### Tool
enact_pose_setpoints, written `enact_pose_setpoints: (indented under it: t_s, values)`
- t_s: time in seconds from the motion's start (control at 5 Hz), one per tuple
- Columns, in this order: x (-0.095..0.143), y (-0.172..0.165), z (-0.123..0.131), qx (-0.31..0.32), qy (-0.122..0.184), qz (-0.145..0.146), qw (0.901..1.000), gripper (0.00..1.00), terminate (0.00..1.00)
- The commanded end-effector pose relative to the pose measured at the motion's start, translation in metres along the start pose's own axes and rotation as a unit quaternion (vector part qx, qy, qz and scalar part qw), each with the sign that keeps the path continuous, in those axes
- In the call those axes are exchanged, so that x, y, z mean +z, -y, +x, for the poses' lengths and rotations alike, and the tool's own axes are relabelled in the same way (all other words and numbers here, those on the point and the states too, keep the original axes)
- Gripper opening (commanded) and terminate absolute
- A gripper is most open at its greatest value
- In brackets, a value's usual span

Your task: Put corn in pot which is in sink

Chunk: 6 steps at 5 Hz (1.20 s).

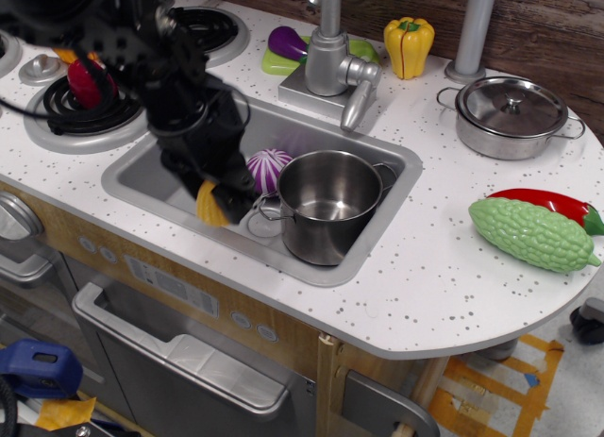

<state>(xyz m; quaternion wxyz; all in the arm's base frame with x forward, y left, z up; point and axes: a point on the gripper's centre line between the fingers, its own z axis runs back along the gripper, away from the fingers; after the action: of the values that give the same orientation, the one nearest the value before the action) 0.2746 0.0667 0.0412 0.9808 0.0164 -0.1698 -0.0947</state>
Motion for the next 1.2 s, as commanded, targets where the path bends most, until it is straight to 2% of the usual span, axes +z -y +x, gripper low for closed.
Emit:
enact_pose_setpoints:
  t_s: [0.0,0.2,0.4,0.6,1.0]
  values:
    - [0.009,0.002,0.046,-0.009,0.040,0.002,0.9992,0.00,0.00]
    - [-0.002,0.011,0.066,-0.013,0.049,0.007,0.9987,0.00,0.00]
    - [-0.013,0.013,0.074,-0.023,0.056,-0.003,0.9982,0.00,0.00]
    - [-0.025,0.016,0.074,-0.037,0.061,-0.015,0.9973,1.00,0.00]
    - [-0.027,0.017,0.073,-0.048,0.070,-0.025,0.9961,1.00,0.00]
